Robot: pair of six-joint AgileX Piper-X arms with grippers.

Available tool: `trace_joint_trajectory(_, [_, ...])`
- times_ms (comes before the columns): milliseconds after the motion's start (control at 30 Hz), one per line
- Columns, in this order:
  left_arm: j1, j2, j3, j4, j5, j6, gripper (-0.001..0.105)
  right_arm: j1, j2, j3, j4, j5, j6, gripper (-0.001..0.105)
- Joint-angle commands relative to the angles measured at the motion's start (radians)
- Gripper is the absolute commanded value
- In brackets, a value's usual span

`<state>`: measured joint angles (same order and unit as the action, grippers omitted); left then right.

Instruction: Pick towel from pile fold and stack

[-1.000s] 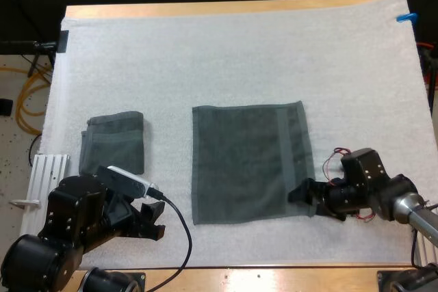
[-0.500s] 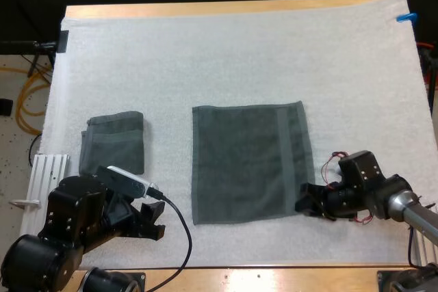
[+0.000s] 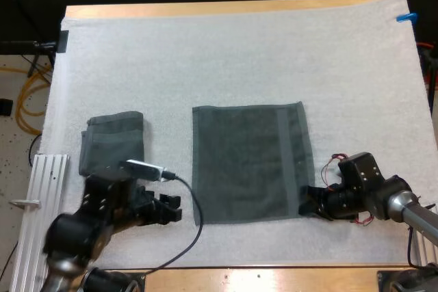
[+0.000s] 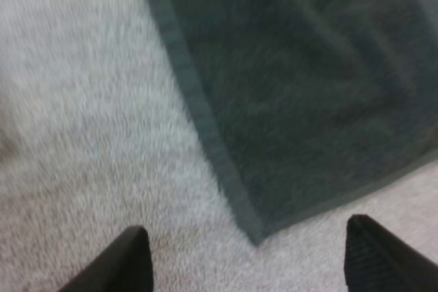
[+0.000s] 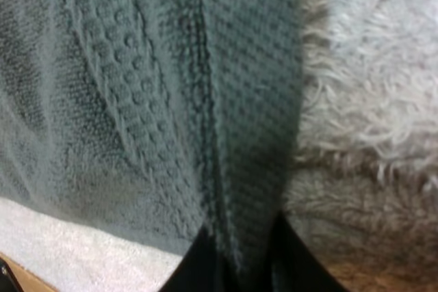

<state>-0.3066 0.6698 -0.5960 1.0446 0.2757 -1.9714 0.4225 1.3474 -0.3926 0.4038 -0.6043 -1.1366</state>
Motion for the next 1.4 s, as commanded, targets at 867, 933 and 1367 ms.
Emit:
trace_joint_trajectory(867, [-0.001,0.589,0.138,-0.362,0.303,-0.02,0.058,0.008,0.015,0.014,0.029,0.015,-0.019,0.0])
trace_joint_trajectory(933, [-0.001,0.608,0.148,-0.368,0.317,-0.02,0.058,0.008,0.015,0.014,0.029,0.015,-0.019,0.0])
trace_joint_trajectory(1367, [-0.019,0.74,0.147,-0.418,0.401,-0.021,0.058,0.008,0.015,0.014,0.029,0.015,-0.019,0.0])
